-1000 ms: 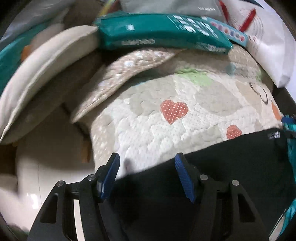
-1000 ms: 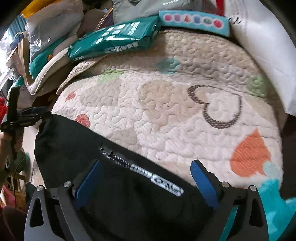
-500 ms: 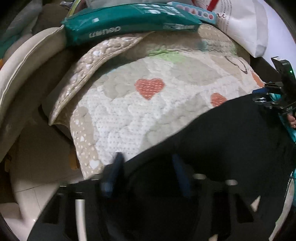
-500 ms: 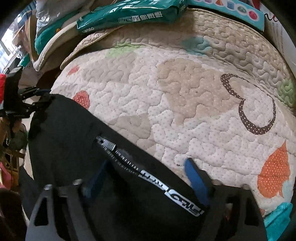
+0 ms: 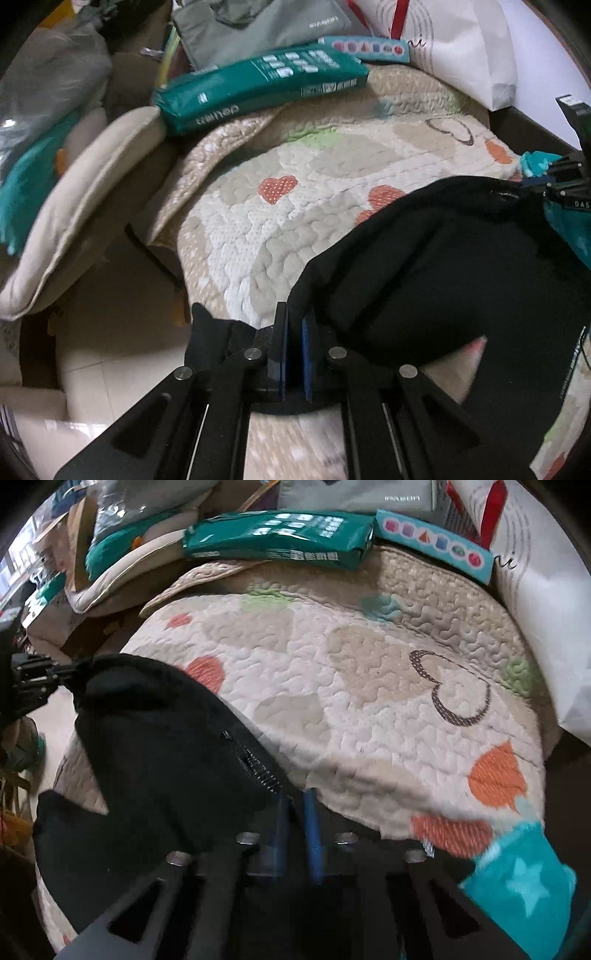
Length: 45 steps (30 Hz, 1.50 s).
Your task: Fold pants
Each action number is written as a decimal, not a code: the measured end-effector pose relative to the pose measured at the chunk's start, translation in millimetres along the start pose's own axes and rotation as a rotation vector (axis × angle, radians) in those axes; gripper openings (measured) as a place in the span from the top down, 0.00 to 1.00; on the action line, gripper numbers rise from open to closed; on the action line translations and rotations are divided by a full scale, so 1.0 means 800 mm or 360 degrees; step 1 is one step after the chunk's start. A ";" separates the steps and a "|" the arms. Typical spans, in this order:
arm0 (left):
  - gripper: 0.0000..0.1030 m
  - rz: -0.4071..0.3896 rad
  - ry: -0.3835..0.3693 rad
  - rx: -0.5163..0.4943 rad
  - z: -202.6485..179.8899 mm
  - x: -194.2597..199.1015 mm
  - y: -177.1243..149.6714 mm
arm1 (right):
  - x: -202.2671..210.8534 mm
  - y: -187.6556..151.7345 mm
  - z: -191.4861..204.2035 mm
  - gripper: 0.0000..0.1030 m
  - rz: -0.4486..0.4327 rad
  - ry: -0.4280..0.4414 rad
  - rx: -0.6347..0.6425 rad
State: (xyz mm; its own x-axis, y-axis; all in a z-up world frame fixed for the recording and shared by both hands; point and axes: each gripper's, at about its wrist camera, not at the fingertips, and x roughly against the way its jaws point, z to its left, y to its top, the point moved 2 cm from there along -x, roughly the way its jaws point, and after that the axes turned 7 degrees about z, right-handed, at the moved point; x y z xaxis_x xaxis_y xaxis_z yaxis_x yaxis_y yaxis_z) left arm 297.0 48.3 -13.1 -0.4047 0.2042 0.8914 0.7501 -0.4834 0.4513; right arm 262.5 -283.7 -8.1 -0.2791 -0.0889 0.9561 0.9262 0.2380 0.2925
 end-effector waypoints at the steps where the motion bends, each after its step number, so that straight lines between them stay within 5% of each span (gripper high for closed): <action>1: 0.94 -0.0020 0.0010 0.0027 -0.002 0.016 -0.010 | 0.010 -0.011 0.005 0.93 -0.0006 -0.0004 -0.0002; 11: 0.94 -0.0107 -0.0051 0.0237 -0.042 0.099 -0.127 | 0.053 -0.136 0.058 0.93 0.0059 0.0027 0.0003; 18: 0.94 0.0079 -0.0068 0.0320 -0.095 0.101 -0.218 | 0.033 -0.220 0.088 0.93 0.0287 -0.0010 0.0045; 25: 0.94 0.0310 0.0082 0.0244 -0.127 0.074 -0.279 | 0.000 -0.271 0.088 0.95 0.0516 -0.0085 0.0045; 31: 0.88 0.0388 0.0068 0.0236 -0.122 0.083 -0.312 | -0.001 -0.279 0.091 0.93 0.0533 -0.0106 0.0079; 33: 0.88 0.0333 0.0024 0.0369 -0.100 0.101 -0.318 | 0.004 -0.282 0.093 0.88 0.0521 -0.0123 0.0088; 37: 0.83 0.0178 -0.0049 0.0711 -0.044 0.137 -0.327 | 0.036 -0.284 0.102 0.34 0.0399 -0.0119 0.0102; 42: 0.78 0.0099 -0.0010 0.1076 0.008 0.151 -0.312 | 0.093 -0.268 0.100 0.33 0.0156 -0.0067 0.0052; 45: 0.77 0.0141 -0.0008 0.1156 0.004 0.135 -0.289 | 0.120 -0.236 0.079 0.33 -0.0024 0.0124 -0.0147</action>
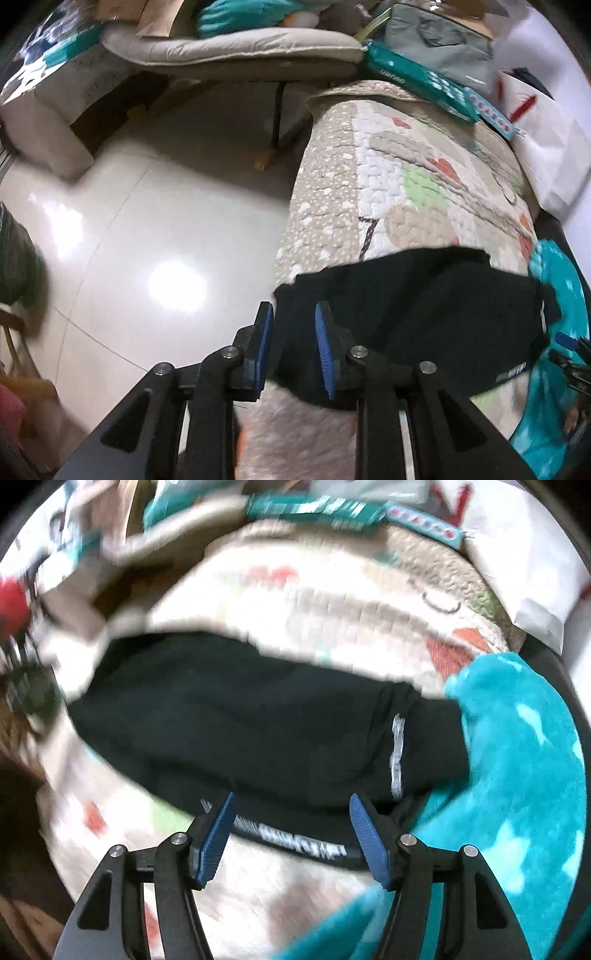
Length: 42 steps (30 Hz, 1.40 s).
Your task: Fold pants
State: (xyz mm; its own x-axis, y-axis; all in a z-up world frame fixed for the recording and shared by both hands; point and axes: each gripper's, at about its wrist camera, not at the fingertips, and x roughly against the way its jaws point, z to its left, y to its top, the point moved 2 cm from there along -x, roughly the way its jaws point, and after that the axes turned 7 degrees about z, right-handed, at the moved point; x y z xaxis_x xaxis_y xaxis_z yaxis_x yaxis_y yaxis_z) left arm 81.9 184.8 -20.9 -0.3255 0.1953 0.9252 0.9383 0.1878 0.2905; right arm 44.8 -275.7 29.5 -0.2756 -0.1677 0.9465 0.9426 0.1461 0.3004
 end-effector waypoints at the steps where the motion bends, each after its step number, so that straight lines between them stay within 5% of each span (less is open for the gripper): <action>1: 0.77 0.0000 -0.0028 0.0030 -0.012 -0.008 0.002 | 0.006 0.014 -0.009 0.33 -0.0069 0.0090 -0.0103; 4: 0.77 -0.0035 -0.0152 0.0073 -0.026 -0.026 0.004 | 0.005 0.052 -0.040 0.33 -0.0194 0.0317 -0.0436; 8: 0.72 0.0008 -0.0166 0.0071 -0.031 -0.055 -0.002 | -0.044 0.082 -0.074 0.33 -0.0171 0.0520 -0.0712; 10: 0.72 0.0051 -0.0143 0.0070 -0.032 -0.064 -0.001 | -0.072 0.082 -0.089 0.33 -0.0128 0.0436 -0.0791; 12: 0.72 0.0022 -0.0122 0.0056 -0.035 -0.059 0.002 | -0.092 0.074 -0.114 0.35 -0.0071 0.0198 -0.0875; 13: 0.72 -0.0001 -0.0107 0.0044 -0.036 -0.055 0.004 | -0.097 0.067 -0.128 0.45 -0.0039 0.0095 -0.0935; 14: 0.71 -0.0029 -0.0091 0.0031 -0.038 -0.051 0.006 | -0.098 0.053 -0.140 0.68 -0.0028 0.0057 -0.1016; 16: 0.71 -0.0082 -0.0071 0.0001 -0.043 -0.040 0.009 | -0.080 0.028 -0.152 0.85 -0.0055 0.0022 -0.1147; 17: 0.70 -0.0100 -0.0069 -0.0006 -0.044 -0.036 0.010 | -0.070 0.020 -0.153 0.85 -0.0089 0.0028 -0.1180; 20: 0.66 -0.0140 -0.0089 -0.0001 -0.041 -0.022 0.006 | -0.024 0.002 -0.144 0.80 -0.0205 -0.0088 -0.1225; 24: 0.65 -0.0145 -0.0054 0.0028 -0.029 -0.017 -0.004 | -0.011 -0.006 -0.114 0.57 -0.0226 -0.0024 -0.1113; 29: 0.65 -0.0098 -0.0078 0.0127 -0.013 -0.031 -0.009 | -0.039 -0.034 -0.087 0.55 -0.0191 0.0148 -0.1070; 33: 0.65 -0.0041 -0.0076 0.0172 -0.005 -0.045 -0.016 | -0.066 -0.036 -0.095 0.55 -0.0179 0.0145 -0.1145; 35: 0.65 -0.0022 -0.0076 0.0176 -0.005 -0.050 -0.018 | -0.073 -0.032 -0.106 0.40 -0.0191 0.0136 -0.1206; 39: 0.65 -0.0005 -0.0082 0.0162 -0.009 -0.055 -0.021 | -0.072 -0.040 -0.130 0.36 -0.0254 0.0265 -0.1413; 42: 0.65 0.0000 -0.0108 0.0160 -0.011 -0.055 -0.021 | -0.037 -0.052 -0.115 0.36 -0.0382 0.0190 -0.1414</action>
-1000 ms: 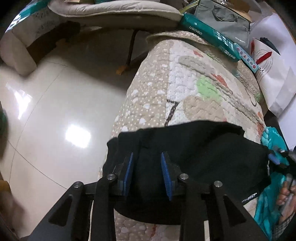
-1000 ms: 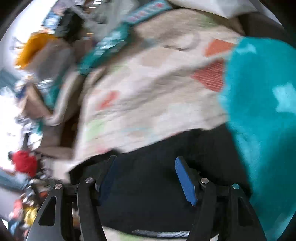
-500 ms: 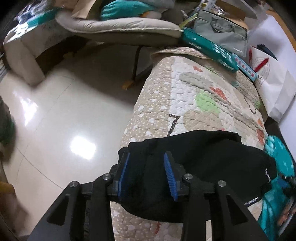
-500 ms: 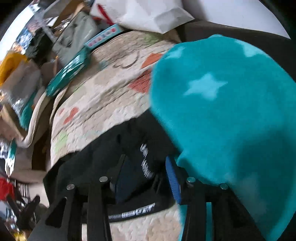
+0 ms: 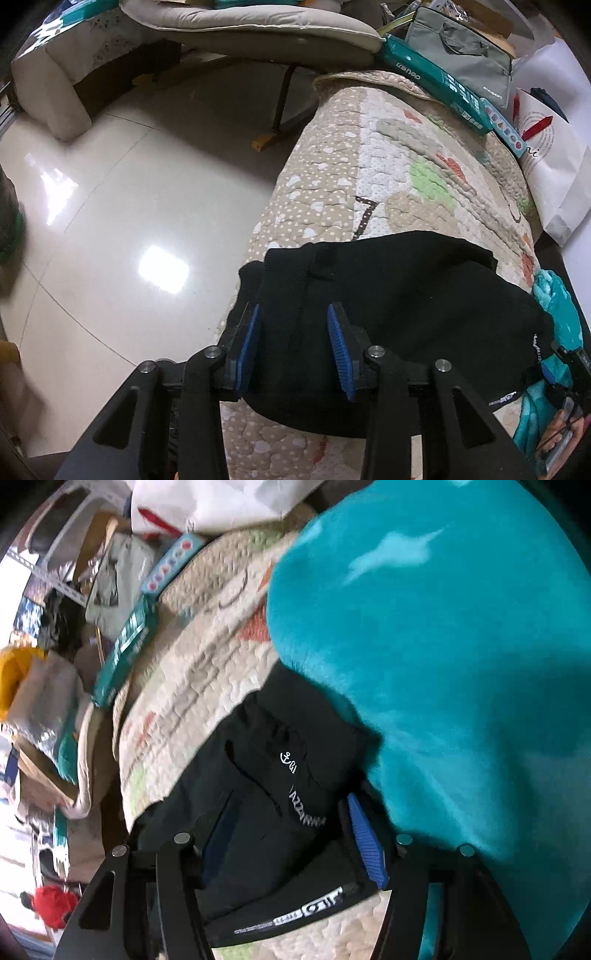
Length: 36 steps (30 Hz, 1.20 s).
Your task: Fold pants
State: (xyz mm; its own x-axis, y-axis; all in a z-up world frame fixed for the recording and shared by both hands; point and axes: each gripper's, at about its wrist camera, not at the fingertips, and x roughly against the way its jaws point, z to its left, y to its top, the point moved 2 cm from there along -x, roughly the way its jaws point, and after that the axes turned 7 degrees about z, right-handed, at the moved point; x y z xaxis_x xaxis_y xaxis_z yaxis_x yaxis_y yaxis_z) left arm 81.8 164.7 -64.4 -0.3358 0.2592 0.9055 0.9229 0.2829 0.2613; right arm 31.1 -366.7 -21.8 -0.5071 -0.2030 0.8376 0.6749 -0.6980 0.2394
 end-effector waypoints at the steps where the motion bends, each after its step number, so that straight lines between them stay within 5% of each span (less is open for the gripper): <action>1: 0.65 0.0002 -0.0017 0.0006 0.000 0.001 0.000 | 0.008 -0.005 0.005 0.36 -0.0028 0.0011 0.0020; 6: 0.64 0.0021 -0.0129 0.0069 -0.003 0.002 0.005 | -0.006 -0.036 0.019 0.36 0.0132 0.0202 0.0022; 13: 0.63 -0.0008 -0.0113 0.0011 -0.020 0.004 0.008 | -0.053 -0.007 0.012 0.36 0.0079 -0.0080 -0.0063; 15: 0.63 -0.0003 -0.0136 0.0021 -0.018 0.006 0.009 | -0.055 0.000 0.010 0.57 0.0081 -0.0043 -0.0078; 16: 0.63 -0.0002 -0.0146 0.0033 -0.017 0.006 0.010 | -0.052 0.000 0.010 0.87 0.0095 -0.0008 -0.0077; 17: 0.63 0.0000 -0.0152 0.0043 -0.017 0.005 0.011 | -0.049 -0.002 0.012 0.92 0.0098 0.0009 -0.0075; 24: 0.63 0.0013 -0.0153 0.0077 -0.013 0.004 0.011 | 0.013 -0.034 -0.005 0.93 0.0062 0.0033 -0.0102; 31: 0.63 -0.0006 -0.0147 0.0174 0.007 0.010 0.011 | 0.016 -0.053 -0.017 0.93 0.0039 -0.0163 -0.0048; 33: 0.63 -0.0007 -0.0143 0.0179 0.008 0.011 0.010 | 0.017 -0.047 -0.026 0.93 0.0022 -0.0328 -0.0068; 36: 0.63 -0.0013 -0.0139 0.0170 0.008 0.013 0.009 | 0.046 -0.053 -0.028 0.91 -0.0102 -0.0305 -0.0129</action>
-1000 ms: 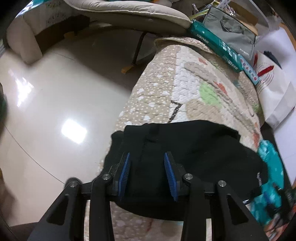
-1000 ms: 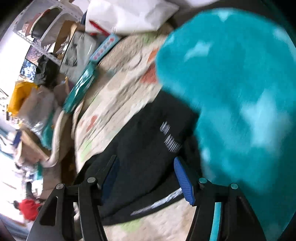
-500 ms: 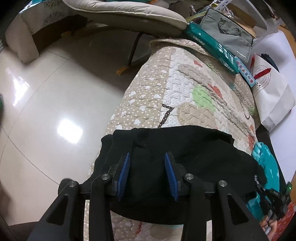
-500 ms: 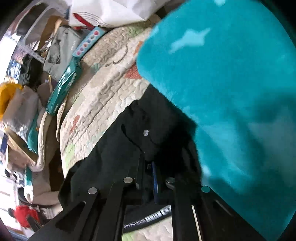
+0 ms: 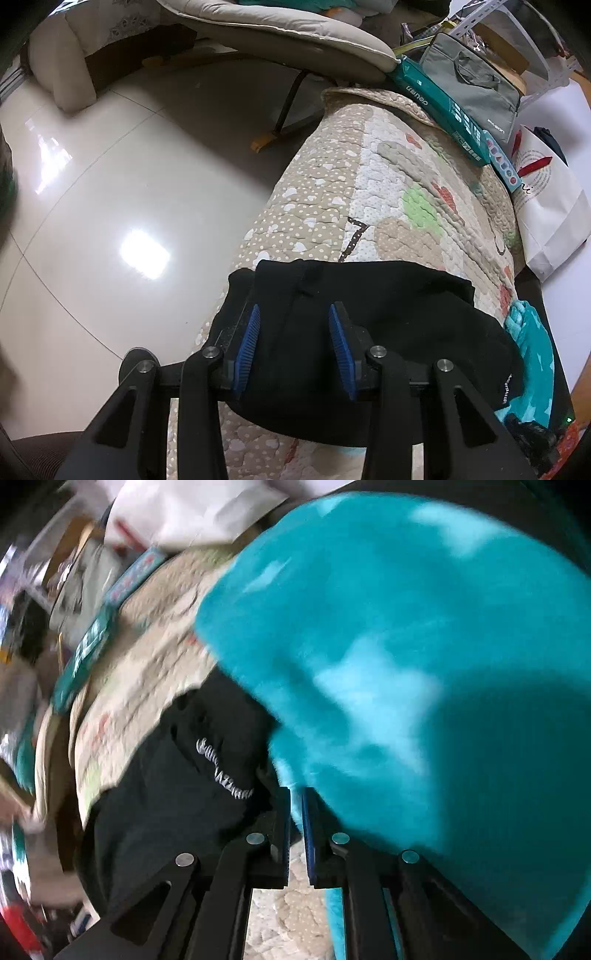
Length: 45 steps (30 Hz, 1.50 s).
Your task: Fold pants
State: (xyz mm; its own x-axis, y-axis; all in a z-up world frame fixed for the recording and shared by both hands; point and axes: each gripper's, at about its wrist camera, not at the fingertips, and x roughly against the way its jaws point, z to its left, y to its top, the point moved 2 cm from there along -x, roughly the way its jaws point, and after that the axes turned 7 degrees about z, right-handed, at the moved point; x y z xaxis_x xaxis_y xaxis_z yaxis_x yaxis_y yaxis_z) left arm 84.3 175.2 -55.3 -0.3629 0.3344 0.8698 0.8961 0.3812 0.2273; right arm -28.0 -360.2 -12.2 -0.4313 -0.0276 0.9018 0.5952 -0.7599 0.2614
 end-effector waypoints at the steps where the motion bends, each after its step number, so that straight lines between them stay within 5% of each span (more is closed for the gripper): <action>1: 0.63 0.0000 0.0000 -0.0004 -0.001 -0.001 0.000 | 0.007 -0.002 0.006 0.89 -0.0026 0.0041 0.0024; 6: 0.62 0.0045 0.0003 -0.0157 -0.026 -0.014 -0.013 | -0.013 0.008 0.074 0.78 0.0049 0.0349 0.0302; 7: 0.62 0.0053 0.0022 -0.0190 -0.031 -0.016 -0.017 | -0.029 0.015 0.080 0.69 0.0107 0.0372 0.0316; 10: 0.62 0.0046 0.0098 -0.0246 -0.034 -0.015 -0.023 | -0.078 0.025 0.044 0.62 0.0249 0.0212 0.0083; 12: 0.62 0.0030 0.0144 -0.0203 -0.021 -0.011 -0.021 | -0.090 0.019 0.004 0.79 0.0309 0.0058 -0.0083; 13: 0.62 0.0019 0.0155 -0.0145 -0.010 -0.007 -0.018 | -0.091 0.014 -0.014 1.00 0.0330 0.0019 -0.0127; 18: 0.62 -0.0031 0.0126 0.0145 0.043 0.011 -0.006 | -0.070 -0.005 -0.009 0.98 0.0296 -0.0273 -0.0004; 21: 0.61 -0.0052 0.0112 0.0223 0.057 0.017 -0.006 | -0.035 -0.015 0.044 0.81 0.0170 -0.0063 0.0162; 23: 0.61 -0.0032 0.0102 0.0253 0.061 0.014 -0.008 | -0.030 -0.021 0.101 0.56 0.0182 0.0127 0.0347; 24: 0.61 -0.0013 0.0090 0.0270 0.062 0.011 -0.008 | -0.035 -0.027 0.127 0.52 0.0210 0.0188 0.0442; 29: 0.61 0.0064 0.0064 0.0309 0.067 -0.004 -0.008 | -0.098 -0.050 0.271 0.52 0.0438 0.0363 0.0945; 33: 0.61 0.0082 0.0074 0.0366 0.079 -0.008 -0.006 | -0.168 -0.052 0.323 0.59 0.0614 0.0404 0.0939; 36: 0.61 0.0088 0.0051 0.0461 0.096 -0.008 0.003 | -0.226 -0.045 0.358 0.59 0.0623 0.0239 0.0956; 38: 0.60 0.0068 0.0035 0.0523 0.106 -0.002 0.008 | -0.222 -0.046 0.385 0.59 0.0474 0.0137 0.1066; 41: 0.60 0.0024 0.0017 0.0626 0.124 0.010 0.013 | -0.187 -0.073 0.411 0.59 0.0385 0.0214 0.1247; 45: 0.59 -0.0008 -0.0023 0.0733 0.145 0.021 0.010 | -0.161 -0.163 0.451 0.59 0.0521 0.0372 0.1657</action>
State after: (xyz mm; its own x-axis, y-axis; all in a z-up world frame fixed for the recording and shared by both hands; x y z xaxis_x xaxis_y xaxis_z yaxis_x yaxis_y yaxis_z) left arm 55.7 284.4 -89.4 -0.3735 0.3426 0.8621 0.6886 0.7250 0.0102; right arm 194.3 -23.3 -38.1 -0.2015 -0.3316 0.9216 0.9339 0.2186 0.2828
